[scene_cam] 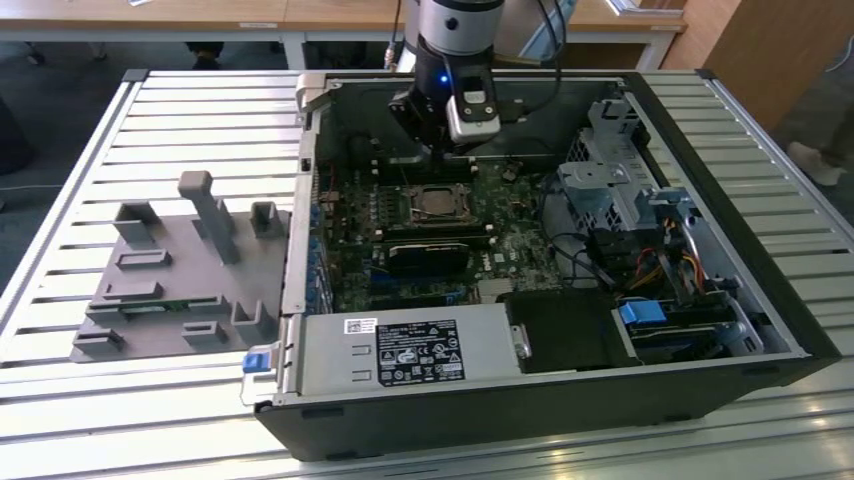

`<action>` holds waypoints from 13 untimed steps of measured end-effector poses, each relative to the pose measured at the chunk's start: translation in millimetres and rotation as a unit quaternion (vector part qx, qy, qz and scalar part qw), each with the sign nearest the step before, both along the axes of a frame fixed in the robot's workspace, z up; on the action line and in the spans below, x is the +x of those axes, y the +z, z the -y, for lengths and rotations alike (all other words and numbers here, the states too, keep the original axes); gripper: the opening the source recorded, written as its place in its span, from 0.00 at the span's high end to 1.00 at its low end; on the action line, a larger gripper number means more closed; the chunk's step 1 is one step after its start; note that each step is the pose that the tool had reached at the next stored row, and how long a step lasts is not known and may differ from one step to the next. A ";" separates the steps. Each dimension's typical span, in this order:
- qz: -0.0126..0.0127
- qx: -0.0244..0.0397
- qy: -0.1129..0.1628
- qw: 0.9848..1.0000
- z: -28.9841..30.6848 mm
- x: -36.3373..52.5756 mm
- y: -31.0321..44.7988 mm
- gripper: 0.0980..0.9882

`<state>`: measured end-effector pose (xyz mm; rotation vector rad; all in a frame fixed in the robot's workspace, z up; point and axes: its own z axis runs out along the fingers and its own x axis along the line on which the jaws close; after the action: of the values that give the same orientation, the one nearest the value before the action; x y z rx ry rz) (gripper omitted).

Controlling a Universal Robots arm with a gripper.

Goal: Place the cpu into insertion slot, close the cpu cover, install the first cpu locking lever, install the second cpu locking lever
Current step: 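Install the first cpu locking lever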

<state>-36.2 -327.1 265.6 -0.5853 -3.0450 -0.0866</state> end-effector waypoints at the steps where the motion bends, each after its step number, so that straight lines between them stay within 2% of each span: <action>1: 0.000 0.000 0.006 1.000 0.0 0.0 -0.1 0.98; 3: 0.002 0.000 0.014 1.000 0.0 0.0 -0.4 0.98; 4: 0.004 0.000 0.017 1.000 0.0 -0.2 -0.6 0.98; 5: 0.007 0.000 0.019 1.000 0.0 -0.3 -0.7 0.98; 7: 0.015 0.000 0.022 1.000 0.0 -0.7 -1.0 0.98; 8: 0.018 0.000 0.024 1.000 0.0 -0.7 -1.2 0.98; 10: 0.019 0.000 0.036 0.999 0.0 -0.6 -1.4 0.98; 13: 0.020 0.001 0.063 0.998 0.0 -0.7 -2.2 0.98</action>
<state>-36.9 -327.1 263.4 -0.3940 -3.1107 -0.0974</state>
